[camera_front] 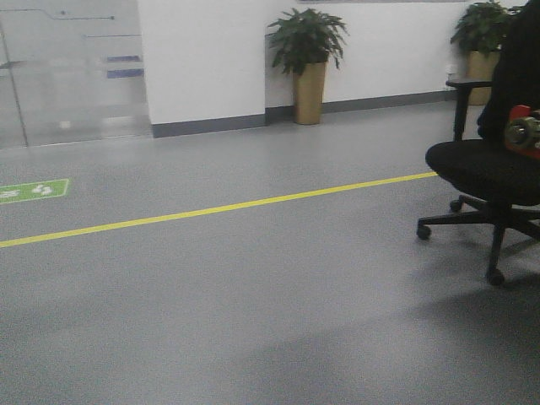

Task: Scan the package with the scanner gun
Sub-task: 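Turn the base and approach the red table with box and scanner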

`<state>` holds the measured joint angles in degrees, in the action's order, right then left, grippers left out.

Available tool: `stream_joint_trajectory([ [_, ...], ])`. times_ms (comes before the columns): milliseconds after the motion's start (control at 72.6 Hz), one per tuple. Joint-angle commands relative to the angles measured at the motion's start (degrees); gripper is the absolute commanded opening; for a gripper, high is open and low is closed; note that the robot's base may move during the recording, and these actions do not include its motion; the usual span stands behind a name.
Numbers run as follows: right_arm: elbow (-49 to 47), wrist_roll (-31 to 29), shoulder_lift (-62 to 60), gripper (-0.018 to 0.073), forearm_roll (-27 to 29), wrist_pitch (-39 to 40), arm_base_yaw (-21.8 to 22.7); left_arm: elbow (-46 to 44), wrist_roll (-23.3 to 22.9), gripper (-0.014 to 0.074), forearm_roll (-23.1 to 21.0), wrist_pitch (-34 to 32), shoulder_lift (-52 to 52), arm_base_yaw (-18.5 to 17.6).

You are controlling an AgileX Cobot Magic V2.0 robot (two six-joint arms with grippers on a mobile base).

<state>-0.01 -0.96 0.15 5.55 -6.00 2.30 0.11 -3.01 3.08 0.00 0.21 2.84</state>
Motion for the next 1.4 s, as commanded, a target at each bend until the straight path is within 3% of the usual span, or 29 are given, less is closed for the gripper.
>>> stream_joint_trajectory([
  [0,0.0,-0.1,-0.2,-0.0168,0.2,1.0,0.3,-0.1,0.0,-0.0111,0.2,-1.0,-0.2,0.0],
  [1391,0.0,-0.1,-0.2,-0.0168,0.2,1.0,0.3,-0.1,0.0,-0.0111,0.2,-1.0,-0.2,0.0],
])
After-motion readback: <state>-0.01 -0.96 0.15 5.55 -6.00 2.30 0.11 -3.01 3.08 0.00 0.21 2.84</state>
